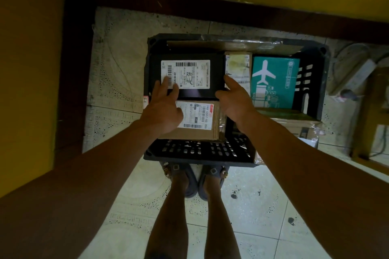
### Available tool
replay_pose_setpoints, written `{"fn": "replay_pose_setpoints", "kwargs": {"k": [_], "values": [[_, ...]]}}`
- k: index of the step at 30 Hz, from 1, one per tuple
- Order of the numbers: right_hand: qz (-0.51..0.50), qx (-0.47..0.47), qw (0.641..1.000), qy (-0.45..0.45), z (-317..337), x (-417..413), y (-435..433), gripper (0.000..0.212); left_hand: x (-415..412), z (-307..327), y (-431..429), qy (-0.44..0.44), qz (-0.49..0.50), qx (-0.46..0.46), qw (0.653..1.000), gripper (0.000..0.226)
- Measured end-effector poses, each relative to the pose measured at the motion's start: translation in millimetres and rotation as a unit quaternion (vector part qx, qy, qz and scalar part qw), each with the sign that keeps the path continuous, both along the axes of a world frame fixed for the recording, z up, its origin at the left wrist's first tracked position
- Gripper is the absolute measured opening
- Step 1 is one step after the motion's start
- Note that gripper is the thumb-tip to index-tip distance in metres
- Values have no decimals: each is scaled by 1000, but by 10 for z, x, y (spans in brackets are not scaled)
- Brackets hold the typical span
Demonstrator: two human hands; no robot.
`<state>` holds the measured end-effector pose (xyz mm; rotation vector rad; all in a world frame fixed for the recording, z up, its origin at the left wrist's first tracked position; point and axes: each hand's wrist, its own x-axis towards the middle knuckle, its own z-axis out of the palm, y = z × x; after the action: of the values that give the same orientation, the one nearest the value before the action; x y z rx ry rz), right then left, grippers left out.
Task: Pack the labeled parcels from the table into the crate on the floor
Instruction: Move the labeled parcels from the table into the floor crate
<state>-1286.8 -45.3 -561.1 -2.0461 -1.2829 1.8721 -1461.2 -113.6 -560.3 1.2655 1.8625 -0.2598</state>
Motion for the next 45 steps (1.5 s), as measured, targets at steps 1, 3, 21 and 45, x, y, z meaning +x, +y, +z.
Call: {"fn": "replay_pose_setpoints", "kwargs": {"k": [1,3,21,45], "values": [[-13,-2,1000,9,17,28,-13,59,0,15,7,-6,5,-5,1000,74],[-35,-2,999,12,72,88,-55,55,-5,100,24,-25,48,13,998,69],[-176,111,978,-34,3024,947,-755,41,861,2932,-230,-324,339,66,881,27],[-353,314,875,-104,5957,4605,-2555,33,4869,5821,-885,-524,58,86,846,21]]}}
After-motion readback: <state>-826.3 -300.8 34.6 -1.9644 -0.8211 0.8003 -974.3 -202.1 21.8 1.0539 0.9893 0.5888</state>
